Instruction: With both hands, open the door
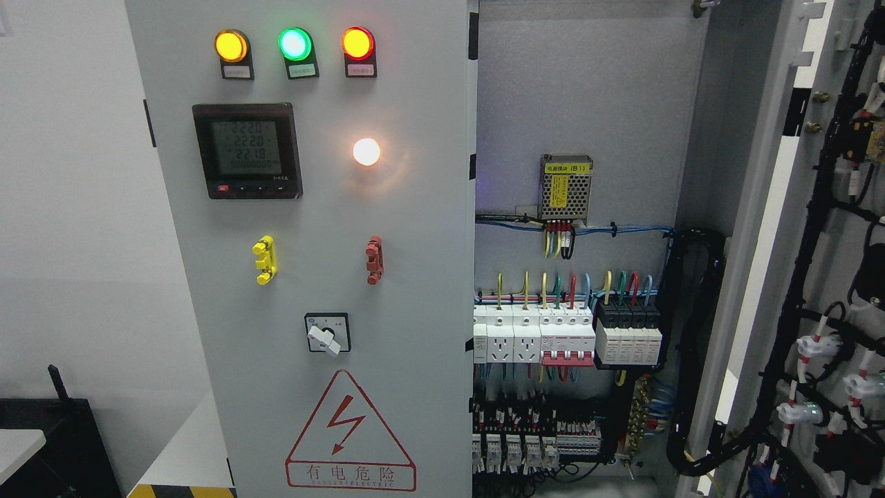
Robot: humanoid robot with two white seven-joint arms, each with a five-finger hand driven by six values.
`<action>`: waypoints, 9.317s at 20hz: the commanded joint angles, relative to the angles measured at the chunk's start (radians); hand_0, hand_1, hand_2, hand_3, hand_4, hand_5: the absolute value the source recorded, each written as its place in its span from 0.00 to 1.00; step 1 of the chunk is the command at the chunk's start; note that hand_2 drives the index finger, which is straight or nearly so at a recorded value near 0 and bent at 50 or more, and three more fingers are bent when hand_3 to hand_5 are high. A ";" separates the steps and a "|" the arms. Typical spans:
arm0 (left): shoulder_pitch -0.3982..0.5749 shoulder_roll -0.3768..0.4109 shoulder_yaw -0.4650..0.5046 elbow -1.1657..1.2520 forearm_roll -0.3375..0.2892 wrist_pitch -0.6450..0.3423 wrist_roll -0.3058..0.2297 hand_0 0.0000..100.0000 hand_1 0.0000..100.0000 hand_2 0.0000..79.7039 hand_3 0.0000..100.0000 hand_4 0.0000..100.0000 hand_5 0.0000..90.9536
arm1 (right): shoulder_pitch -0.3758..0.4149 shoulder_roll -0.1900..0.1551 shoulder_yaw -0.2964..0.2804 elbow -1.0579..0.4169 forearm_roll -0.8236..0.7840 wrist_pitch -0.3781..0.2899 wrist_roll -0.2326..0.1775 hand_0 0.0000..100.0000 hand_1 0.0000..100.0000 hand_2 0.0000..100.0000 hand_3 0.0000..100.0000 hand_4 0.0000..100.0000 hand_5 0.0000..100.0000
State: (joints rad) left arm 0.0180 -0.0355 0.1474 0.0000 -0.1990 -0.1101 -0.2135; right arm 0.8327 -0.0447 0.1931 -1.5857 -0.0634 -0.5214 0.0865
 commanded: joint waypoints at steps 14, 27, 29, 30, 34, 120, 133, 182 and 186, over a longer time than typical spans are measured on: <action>0.005 -0.003 0.001 0.009 0.001 0.003 0.000 0.00 0.00 0.00 0.00 0.00 0.00 | -0.357 0.048 0.012 -0.333 -0.003 0.011 -0.008 0.38 0.00 0.00 0.00 0.00 0.00; 0.005 -0.003 0.001 0.009 0.001 0.003 0.000 0.00 0.00 0.00 0.00 0.00 0.00 | -0.651 0.089 0.017 -0.333 -0.001 0.331 -0.013 0.38 0.00 0.00 0.00 0.00 0.00; 0.005 -0.003 0.001 0.009 0.000 0.003 0.000 0.00 0.00 0.00 0.00 0.00 0.00 | -0.673 0.108 0.020 -0.327 -0.001 0.366 -0.013 0.38 0.00 0.00 0.00 0.00 0.00; 0.005 -0.003 0.001 0.009 0.000 0.003 0.000 0.00 0.00 0.00 0.00 0.00 0.00 | -0.685 0.111 0.029 -0.321 -0.001 0.368 -0.013 0.38 0.00 0.00 0.00 0.00 0.00; 0.005 -0.003 0.001 0.009 0.000 0.003 0.000 0.00 0.00 0.00 0.00 0.00 0.00 | -0.740 0.118 0.048 -0.283 0.002 0.385 -0.013 0.38 0.00 0.00 0.00 0.00 0.00; 0.005 -0.003 0.001 0.009 0.000 0.003 0.000 0.00 0.00 0.00 0.00 0.00 0.00 | -1.230 0.140 0.029 0.133 -0.098 0.537 0.041 0.38 0.00 0.00 0.00 0.00 0.00; 0.005 -0.003 0.001 0.009 0.001 0.003 0.000 0.00 0.00 0.00 0.00 0.00 0.00 | -1.231 0.124 0.031 0.125 -0.099 0.541 0.068 0.38 0.00 0.00 0.00 0.00 0.00; 0.005 -0.003 0.001 0.009 0.001 0.003 0.000 0.00 0.00 0.00 0.00 0.00 0.00 | -1.316 0.124 0.026 0.227 -0.237 0.578 0.216 0.38 0.00 0.00 0.00 0.00 0.00; 0.005 -0.004 0.001 0.009 0.001 0.003 0.000 0.00 0.00 0.00 0.00 0.00 0.00 | -1.319 0.124 0.025 0.233 -0.239 0.578 0.233 0.38 0.00 0.00 0.00 0.00 0.00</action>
State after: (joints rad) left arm 0.0000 -0.0387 0.1488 0.0000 -0.1984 -0.1068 -0.2139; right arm -0.4818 0.0800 0.2224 -1.3694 -0.2871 0.0563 0.3061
